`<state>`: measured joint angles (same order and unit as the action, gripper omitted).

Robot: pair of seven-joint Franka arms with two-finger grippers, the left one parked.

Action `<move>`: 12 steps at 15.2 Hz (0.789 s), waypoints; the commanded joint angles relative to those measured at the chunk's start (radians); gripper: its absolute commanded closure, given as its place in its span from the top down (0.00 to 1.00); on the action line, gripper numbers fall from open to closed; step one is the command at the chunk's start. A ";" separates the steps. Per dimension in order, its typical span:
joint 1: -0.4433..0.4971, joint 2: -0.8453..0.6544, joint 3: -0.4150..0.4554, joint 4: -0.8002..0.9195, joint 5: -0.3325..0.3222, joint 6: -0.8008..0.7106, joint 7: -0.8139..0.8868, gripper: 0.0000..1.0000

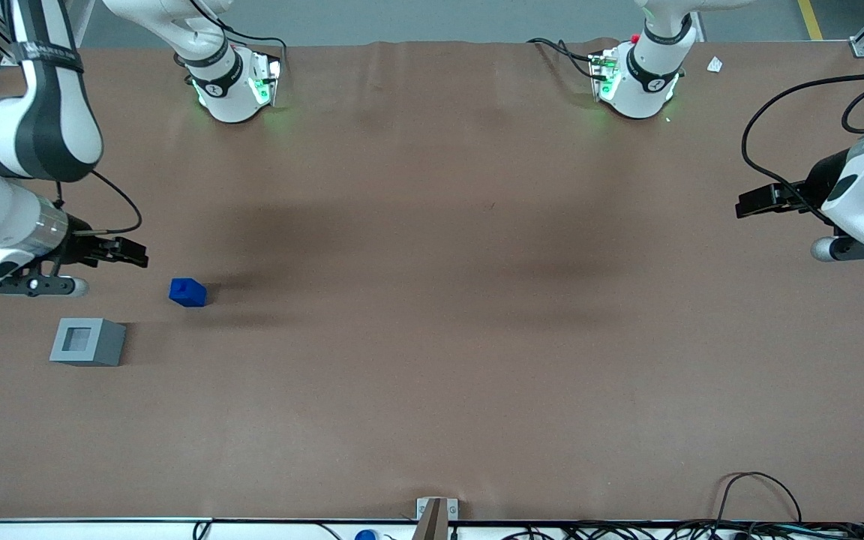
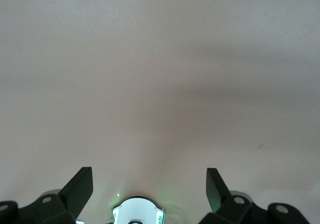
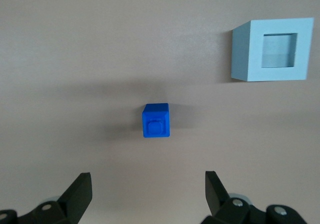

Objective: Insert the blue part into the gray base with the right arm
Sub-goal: 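Move the open right gripper down over the small blue block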

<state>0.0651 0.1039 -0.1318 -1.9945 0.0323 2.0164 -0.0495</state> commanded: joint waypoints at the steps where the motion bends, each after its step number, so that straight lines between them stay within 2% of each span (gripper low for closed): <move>1: -0.002 -0.027 0.001 -0.047 -0.011 0.024 -0.006 1.00; 5: -0.019 -0.033 -0.002 0.012 -0.012 -0.062 -0.007 1.00; 12: -0.010 0.048 0.001 0.003 -0.008 -0.022 -0.007 0.97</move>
<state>0.0550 0.1104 -0.1358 -1.9847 0.0323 1.9685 -0.0501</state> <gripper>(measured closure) 0.018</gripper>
